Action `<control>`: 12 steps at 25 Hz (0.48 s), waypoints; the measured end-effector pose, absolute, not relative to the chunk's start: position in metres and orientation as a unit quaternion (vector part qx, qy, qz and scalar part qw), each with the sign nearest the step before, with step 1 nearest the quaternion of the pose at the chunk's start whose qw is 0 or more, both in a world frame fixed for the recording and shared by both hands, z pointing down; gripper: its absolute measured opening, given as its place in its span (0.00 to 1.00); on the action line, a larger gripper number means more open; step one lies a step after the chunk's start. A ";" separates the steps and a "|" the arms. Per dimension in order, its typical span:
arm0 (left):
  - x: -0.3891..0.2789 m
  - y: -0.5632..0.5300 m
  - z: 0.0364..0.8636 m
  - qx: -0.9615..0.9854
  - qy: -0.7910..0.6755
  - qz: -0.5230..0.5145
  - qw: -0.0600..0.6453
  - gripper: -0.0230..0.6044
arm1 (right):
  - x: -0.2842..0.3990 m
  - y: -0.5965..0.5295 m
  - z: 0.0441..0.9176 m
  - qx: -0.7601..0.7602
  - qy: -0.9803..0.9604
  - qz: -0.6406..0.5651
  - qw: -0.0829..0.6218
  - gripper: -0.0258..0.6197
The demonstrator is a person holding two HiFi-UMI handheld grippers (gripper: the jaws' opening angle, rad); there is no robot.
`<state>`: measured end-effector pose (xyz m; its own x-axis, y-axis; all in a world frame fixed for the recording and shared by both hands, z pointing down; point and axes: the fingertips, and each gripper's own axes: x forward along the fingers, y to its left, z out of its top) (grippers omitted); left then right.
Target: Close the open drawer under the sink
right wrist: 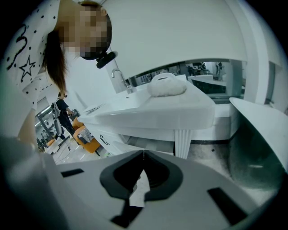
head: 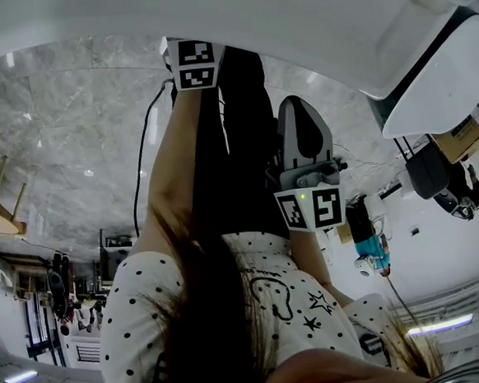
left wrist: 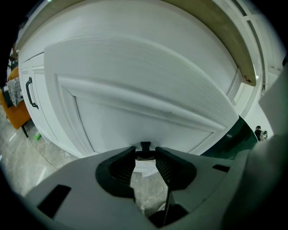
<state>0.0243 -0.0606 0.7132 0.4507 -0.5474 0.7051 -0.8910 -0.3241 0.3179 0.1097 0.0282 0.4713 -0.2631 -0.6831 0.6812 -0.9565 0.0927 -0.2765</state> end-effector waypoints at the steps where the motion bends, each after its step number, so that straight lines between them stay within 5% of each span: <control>1: 0.024 -0.062 0.712 0.776 -0.465 0.243 0.350 0.26 | 0.109 0.028 0.471 0.575 -0.713 0.351 0.194 0.06; 12: 0.025 -0.082 0.704 0.777 -0.476 0.236 0.337 0.26 | 0.110 0.028 0.471 0.575 -0.712 0.354 0.194 0.06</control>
<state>0.0246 -0.0817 0.7037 0.4359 -0.5810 0.6873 -0.8988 -0.3199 0.2996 0.1098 0.0283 0.4711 -0.2636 -0.6811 0.6831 -0.9557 0.0885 -0.2806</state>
